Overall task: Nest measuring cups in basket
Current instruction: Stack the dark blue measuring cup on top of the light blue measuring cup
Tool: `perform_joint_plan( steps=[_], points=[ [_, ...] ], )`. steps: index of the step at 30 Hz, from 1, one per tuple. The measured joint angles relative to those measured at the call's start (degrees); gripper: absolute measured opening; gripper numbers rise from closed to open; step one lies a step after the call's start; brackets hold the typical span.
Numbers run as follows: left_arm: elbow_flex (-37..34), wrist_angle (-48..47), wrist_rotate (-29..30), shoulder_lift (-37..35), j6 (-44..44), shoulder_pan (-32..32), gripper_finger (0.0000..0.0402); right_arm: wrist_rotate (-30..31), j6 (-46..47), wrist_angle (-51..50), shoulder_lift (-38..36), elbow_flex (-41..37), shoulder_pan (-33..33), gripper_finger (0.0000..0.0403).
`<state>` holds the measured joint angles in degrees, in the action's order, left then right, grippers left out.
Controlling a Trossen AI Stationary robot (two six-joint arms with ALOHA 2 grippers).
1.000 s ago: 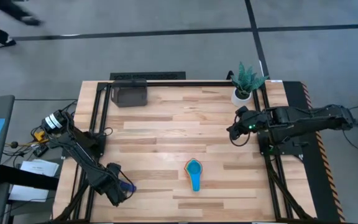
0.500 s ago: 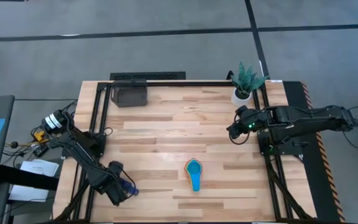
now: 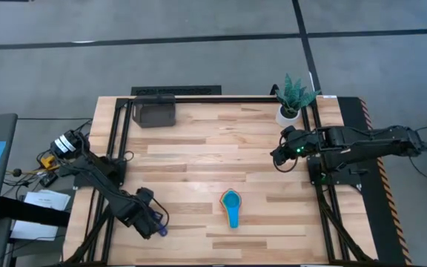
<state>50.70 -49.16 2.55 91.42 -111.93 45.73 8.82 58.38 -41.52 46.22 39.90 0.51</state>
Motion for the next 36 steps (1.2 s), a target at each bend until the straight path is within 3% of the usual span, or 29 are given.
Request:
perform_joint_plan(
  steps=[16, 30, 36],
  points=[
    [3.6, 0.2, 1.4, 0.1, 11.3, -8.7, 0.0026, -1.4, 0.2, 0.0, 0.0, 0.0, 0.0, 0.0119],
    [19.7, 1.3, 8.3, 0.4, 42.8, -26.9, 0.0026, -2.8, 0.1, 0.0, 0.0, 0.0, 0.0, 0.0119],
    [23.9, 10.7, 8.6, 1.8, 54.2, -33.5, 0.0026, -2.9, 0.1, -2.5, 0.0, 0.0, -0.2, 0.0119]
  ],
)
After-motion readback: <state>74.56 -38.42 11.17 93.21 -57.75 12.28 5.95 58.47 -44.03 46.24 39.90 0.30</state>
